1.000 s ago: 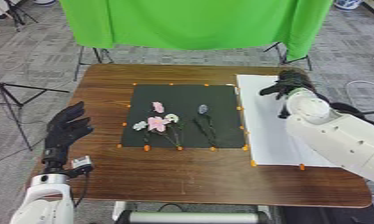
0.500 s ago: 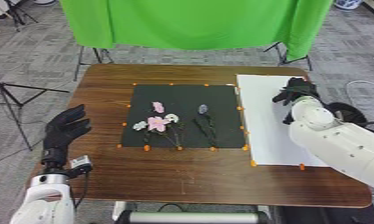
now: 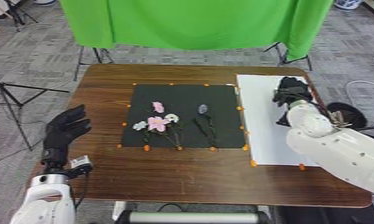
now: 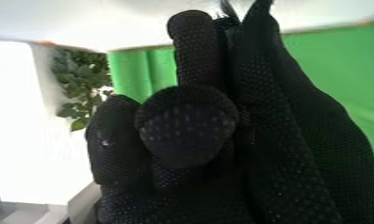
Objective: Arrange flowers
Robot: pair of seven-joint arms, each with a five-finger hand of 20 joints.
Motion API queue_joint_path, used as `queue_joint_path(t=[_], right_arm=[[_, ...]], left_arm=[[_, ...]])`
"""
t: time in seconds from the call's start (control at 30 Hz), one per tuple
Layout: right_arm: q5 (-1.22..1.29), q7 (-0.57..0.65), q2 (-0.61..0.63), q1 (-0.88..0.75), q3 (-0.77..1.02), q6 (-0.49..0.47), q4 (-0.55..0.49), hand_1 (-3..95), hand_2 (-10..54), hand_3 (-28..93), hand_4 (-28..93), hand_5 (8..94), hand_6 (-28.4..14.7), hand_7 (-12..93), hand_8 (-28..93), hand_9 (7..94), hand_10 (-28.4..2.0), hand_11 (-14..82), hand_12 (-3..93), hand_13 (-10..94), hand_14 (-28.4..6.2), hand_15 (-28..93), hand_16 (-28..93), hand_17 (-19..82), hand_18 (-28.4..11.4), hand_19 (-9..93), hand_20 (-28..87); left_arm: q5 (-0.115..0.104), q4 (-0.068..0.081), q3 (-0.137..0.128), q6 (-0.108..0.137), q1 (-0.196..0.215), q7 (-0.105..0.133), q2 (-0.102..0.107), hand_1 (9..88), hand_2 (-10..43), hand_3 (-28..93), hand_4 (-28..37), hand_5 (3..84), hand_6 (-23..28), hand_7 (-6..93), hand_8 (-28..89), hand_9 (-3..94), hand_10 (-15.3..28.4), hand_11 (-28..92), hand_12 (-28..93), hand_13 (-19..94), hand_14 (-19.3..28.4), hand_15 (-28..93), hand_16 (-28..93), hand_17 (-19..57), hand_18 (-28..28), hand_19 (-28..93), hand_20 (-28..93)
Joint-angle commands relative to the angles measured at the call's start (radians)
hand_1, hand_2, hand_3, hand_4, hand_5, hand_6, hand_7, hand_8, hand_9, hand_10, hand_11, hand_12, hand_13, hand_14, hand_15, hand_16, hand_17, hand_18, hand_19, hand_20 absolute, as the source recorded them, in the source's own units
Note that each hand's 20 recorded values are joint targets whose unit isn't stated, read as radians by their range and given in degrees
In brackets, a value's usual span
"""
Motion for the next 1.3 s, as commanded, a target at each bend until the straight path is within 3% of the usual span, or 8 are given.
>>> queue_joint_path(t=[0.03,0.27,0.47,0.8,1.3], right_arm=[[-0.006,-0.053,0.128,-0.11,0.143,-0.009,-0.242,62.7,-6.9,59,-21,77.8,-0.5,19,6,89.5,-10.1,8.2,23.6,94,-2.4,56,27,65,-12.9,93,41],[-0.068,-0.097,0.149,-0.359,0.337,-0.112,-0.465,62.1,-7.2,60,-21,78.1,-0.6,19,6,89.8,-10.1,8.2,23.5,94,-2.3,56,26,65,-12.7,93,42],[-0.17,-0.109,0.123,-0.465,0.366,-0.141,-0.552,62.0,-7.2,60,-21,78.1,-0.5,19,6,89.7,-10.3,8.3,23.5,94,-2.2,56,26,66,-12.8,93,42],[-0.242,-0.104,0.093,-0.49,0.324,-0.142,-0.56,61.6,-7.0,59,-21,77.8,0.0,19,6,89.3,-10.4,8.4,23.1,94,-1.8,57,26,66,-12.2,93,42],[-0.203,-0.102,0.049,-0.455,0.267,-0.162,-0.551,60.1,-7.8,60,-19,77.2,0.3,19,5,88.7,-10.7,8.0,22.8,94,-1.8,57,26,66,-12.2,93,42]], left_arm=[[-0.01,-0.008,-0.009,-0.002,0.02,-0.004,-0.004,54.0,-9.5,66,-7.2,43.3,-0.8,25.5,-13,39.2,10.4,27,10,40,13.5,30,-3,19.0,12.1,21,25],[-0.007,-0.01,-0.011,-0.004,0.022,-0.004,-0.007,53.7,-9.5,66,-7.3,43.9,-0.7,25.3,-13,40.7,10.7,27,10,41,13.6,29,-3,18.9,12.2,21,24],[-0.009,-0.003,-0.009,-0.02,0.011,-0.005,-0.007,53.8,-9.5,66,-7.4,44.5,-0.6,24.9,-13,41.3,10.8,27,11,41,13.9,30,-3,18.9,12.2,21,24],[-0.009,0.002,-0.007,-0.034,0.006,-0.007,-0.008,53.7,-9.3,66,-7.5,45.4,-0.3,24.5,-13,42.1,11.2,28,11,41,14.1,30,-3,18.4,12.2,20,23],[-0.012,0.007,-0.003,-0.033,-0.002,-0.009,-0.003,53.5,-9.3,66,-7.5,44.0,-1.2,24.1,-13,42.5,11.2,28,11,41,14.4,30,-3,17.6,12.1,19,23]])
